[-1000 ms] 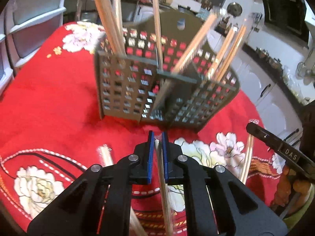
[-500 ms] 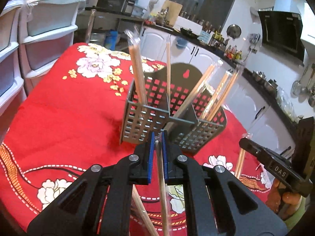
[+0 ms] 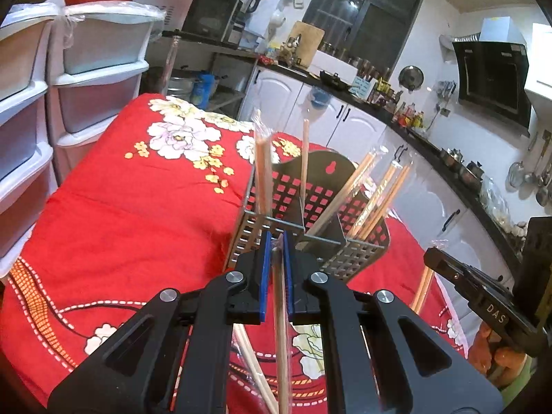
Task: Organize utensils
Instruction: 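Lift both held chopsticks and lower them into the caddy compartments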
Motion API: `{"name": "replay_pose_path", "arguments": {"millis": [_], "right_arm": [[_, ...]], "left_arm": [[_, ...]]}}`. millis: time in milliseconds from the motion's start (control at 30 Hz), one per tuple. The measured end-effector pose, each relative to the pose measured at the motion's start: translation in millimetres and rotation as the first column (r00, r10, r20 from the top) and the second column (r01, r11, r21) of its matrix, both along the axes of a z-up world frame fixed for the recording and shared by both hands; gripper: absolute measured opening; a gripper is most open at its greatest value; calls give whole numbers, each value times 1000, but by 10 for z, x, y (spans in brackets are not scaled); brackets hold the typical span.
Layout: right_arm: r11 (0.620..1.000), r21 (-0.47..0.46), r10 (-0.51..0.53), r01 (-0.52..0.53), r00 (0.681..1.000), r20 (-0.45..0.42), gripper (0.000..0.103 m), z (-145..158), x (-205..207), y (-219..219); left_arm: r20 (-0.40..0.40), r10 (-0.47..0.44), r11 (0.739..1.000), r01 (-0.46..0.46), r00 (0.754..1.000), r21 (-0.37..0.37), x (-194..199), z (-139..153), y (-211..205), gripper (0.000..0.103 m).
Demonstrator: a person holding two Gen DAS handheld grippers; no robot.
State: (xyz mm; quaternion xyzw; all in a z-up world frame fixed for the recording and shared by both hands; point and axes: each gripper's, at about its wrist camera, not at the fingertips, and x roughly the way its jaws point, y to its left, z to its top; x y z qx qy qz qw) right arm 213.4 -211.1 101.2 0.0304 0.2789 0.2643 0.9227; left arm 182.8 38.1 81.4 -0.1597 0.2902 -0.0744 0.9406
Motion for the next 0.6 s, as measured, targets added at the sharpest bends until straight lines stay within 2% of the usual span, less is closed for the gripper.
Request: {"name": "replay_pose_path", "arguments": {"millis": [600], "right_arm": [[994, 16, 106, -108, 987, 119, 5, 414, -55, 328]], "left_arm": [[104, 60, 998, -60, 993, 0, -192, 431, 145, 2]]}}
